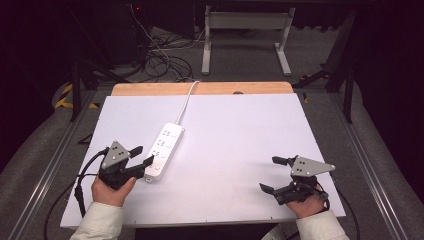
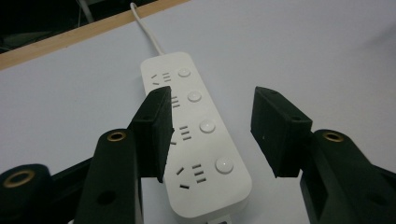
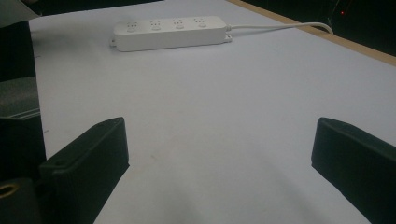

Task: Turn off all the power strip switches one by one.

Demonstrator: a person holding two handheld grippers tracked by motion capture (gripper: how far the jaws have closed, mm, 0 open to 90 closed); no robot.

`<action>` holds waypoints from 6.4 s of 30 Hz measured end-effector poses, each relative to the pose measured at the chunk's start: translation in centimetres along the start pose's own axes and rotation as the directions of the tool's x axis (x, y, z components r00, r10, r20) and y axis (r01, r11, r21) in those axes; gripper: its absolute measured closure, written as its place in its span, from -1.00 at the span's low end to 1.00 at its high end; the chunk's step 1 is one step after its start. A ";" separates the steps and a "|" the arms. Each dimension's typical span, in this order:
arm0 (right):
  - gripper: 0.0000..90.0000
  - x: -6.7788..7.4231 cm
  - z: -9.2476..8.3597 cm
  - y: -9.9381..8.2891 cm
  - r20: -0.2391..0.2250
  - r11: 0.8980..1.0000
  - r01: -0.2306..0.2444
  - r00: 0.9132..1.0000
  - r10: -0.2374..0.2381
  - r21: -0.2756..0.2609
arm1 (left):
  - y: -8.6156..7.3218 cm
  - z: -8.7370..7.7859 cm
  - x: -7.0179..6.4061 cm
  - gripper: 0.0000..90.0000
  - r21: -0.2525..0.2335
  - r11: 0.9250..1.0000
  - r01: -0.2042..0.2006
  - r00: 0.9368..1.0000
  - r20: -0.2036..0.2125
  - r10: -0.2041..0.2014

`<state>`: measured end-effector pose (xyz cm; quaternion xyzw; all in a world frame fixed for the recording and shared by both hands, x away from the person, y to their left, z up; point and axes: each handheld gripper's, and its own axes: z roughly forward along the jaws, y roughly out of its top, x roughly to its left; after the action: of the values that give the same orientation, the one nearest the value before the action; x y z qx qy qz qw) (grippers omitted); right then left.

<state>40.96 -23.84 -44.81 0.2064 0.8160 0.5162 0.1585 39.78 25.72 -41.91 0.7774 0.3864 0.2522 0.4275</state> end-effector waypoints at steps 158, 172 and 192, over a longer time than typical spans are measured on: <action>-0.90 0.2 0.9 -0.2 -0.037 0.999 0.016 0.999 -0.015 0.044 | 1.4 4.5 -0.6 1.00 0.255 0.966 -0.051 0.997 0.075 0.033; -0.90 0.2 1.0 -0.2 -0.037 0.999 0.013 0.999 -0.011 0.048 | 1.3 7.0 0.7 1.00 0.269 0.963 -0.008 0.997 0.082 -0.014; -0.90 0.2 1.0 -0.2 -0.040 0.998 0.019 0.999 -0.016 0.052 | 0.8 8.5 0.6 1.00 0.305 0.952 -0.009 0.998 0.064 -0.011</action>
<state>41.21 -23.09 -45.44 0.1930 0.8339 0.4974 0.1413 46.60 21.91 -45.50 0.8416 0.4070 0.1642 0.3148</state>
